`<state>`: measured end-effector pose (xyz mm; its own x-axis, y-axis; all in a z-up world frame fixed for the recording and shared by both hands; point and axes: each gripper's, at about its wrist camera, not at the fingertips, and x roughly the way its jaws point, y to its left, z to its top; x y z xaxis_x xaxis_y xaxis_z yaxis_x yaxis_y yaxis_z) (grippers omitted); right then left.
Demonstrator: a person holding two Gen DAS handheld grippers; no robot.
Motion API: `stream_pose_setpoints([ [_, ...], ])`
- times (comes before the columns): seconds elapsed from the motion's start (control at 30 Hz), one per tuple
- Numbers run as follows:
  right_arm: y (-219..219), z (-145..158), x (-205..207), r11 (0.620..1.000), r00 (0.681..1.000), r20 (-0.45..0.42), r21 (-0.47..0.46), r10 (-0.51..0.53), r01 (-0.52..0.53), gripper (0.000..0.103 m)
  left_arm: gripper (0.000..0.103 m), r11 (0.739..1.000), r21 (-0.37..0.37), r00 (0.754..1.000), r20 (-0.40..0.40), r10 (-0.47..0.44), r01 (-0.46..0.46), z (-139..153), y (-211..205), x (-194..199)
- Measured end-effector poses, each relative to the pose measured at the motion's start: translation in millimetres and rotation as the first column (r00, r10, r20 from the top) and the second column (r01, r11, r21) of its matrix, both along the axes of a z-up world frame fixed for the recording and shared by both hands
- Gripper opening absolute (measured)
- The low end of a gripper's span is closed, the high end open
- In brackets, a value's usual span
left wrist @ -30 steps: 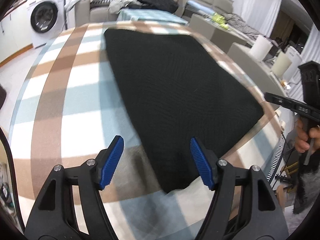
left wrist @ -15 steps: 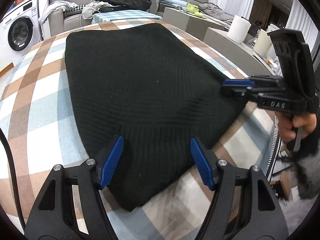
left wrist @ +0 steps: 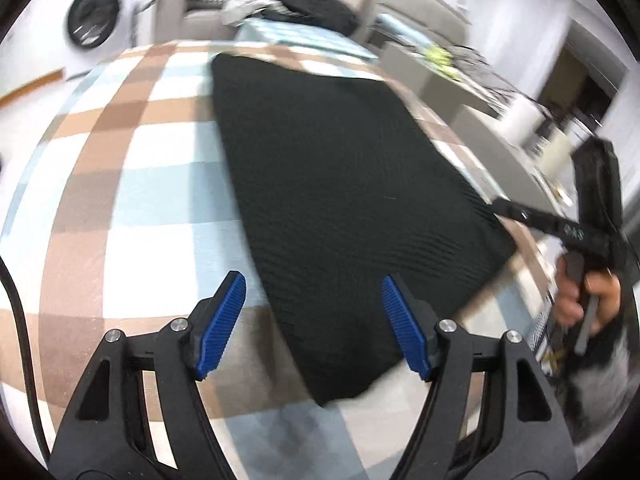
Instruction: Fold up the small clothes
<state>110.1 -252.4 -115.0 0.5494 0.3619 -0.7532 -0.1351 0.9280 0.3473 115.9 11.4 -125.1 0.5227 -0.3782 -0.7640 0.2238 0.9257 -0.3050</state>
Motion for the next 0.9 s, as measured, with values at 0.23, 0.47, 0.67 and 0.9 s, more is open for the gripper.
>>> stream_pose_setpoints([
  [0.23,4,-11,10,0.999,0.999,-0.041,0.035,0.001,0.0,0.056,0.068,0.999,0.017,0.998,-0.045,0.039,-0.038,-14,2,16],
  [0.47,14,-17,9,0.999,0.998,-0.053,0.006,0.043,-0.042,0.05,0.068,0.999,0.022,0.999,-0.045,0.028,-0.027,-17,-11,22],
  [0.67,28,-16,1,0.997,0.996,-0.037,-0.002,0.083,-0.083,0.03,0.067,0.999,0.029,0.999,-0.043,0.017,-0.016,-17,-17,26],
  [0.9,28,-15,-2,0.998,0.996,-0.059,0.021,0.064,-0.063,0.031,0.067,0.998,0.049,0.999,-0.027,0.034,-0.032,-12,-10,24],
])
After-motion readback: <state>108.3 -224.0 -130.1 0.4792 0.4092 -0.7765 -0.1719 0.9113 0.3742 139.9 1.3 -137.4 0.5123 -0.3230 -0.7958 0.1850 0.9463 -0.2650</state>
